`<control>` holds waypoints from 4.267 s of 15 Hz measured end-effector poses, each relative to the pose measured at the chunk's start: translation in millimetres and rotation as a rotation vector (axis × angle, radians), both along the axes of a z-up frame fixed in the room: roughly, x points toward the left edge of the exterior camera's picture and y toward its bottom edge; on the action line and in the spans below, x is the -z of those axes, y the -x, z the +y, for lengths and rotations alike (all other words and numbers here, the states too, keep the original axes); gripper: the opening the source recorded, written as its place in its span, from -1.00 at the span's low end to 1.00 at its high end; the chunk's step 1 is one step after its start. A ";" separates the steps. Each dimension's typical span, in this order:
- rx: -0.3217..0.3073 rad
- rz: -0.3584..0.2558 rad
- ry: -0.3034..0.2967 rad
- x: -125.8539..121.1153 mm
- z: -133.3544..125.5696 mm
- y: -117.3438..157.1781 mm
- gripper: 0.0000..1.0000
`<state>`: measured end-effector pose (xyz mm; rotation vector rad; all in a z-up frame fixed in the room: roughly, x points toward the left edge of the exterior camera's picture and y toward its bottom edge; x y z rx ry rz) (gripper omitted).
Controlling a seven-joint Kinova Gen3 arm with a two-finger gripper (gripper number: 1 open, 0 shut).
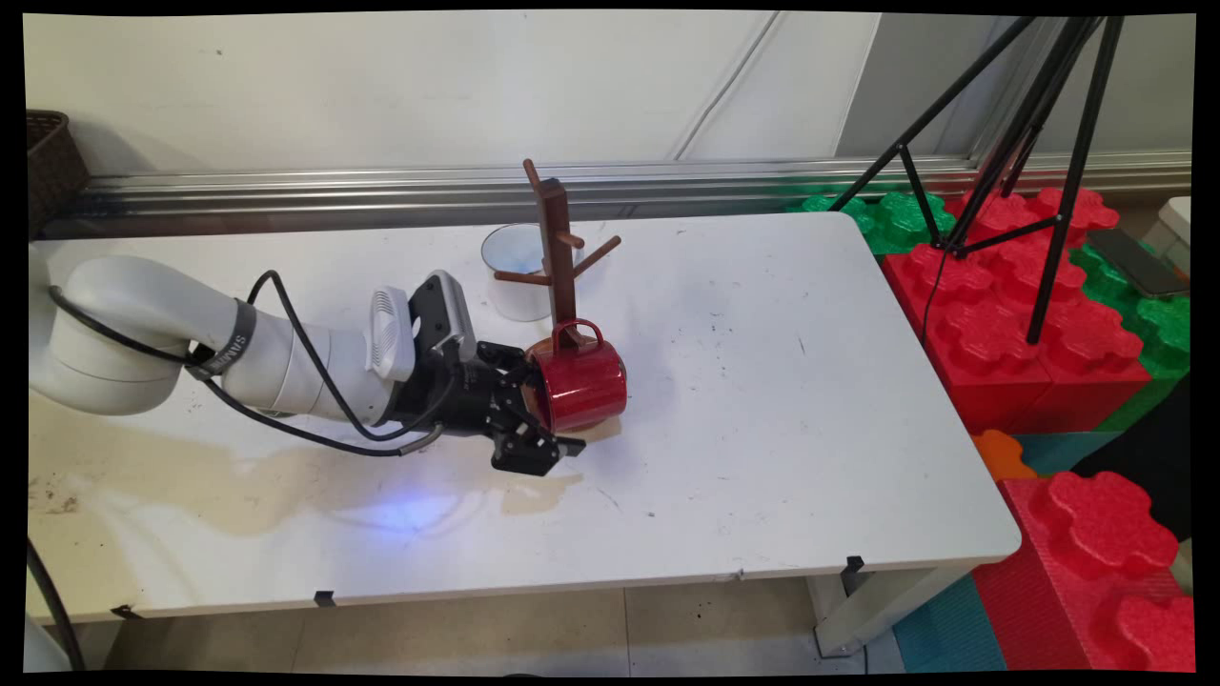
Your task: Pick up the red mug from the rack, then place the picked object on the table
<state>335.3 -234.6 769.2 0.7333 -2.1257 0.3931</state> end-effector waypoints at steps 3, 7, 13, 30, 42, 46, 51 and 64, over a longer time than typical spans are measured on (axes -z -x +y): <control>0.000 -0.001 0.003 0.4 -0.5 0.9 -1.00; 0.002 -0.004 0.004 1.1 -0.5 1.6 -1.00; 0.003 -0.010 0.004 1.8 -0.7 0.2 -1.00; 0.026 0.032 0.006 -15.1 4.2 -2.3 -1.00; 0.064 0.045 -0.004 -30.5 20.5 -7.9 -1.00; 0.091 0.042 0.005 -36.4 25.3 -8.8 -1.00; 0.112 0.032 0.013 -42.8 30.8 -10.7 -1.00; 0.189 0.043 0.081 -72.3 42.8 -5.9 -1.00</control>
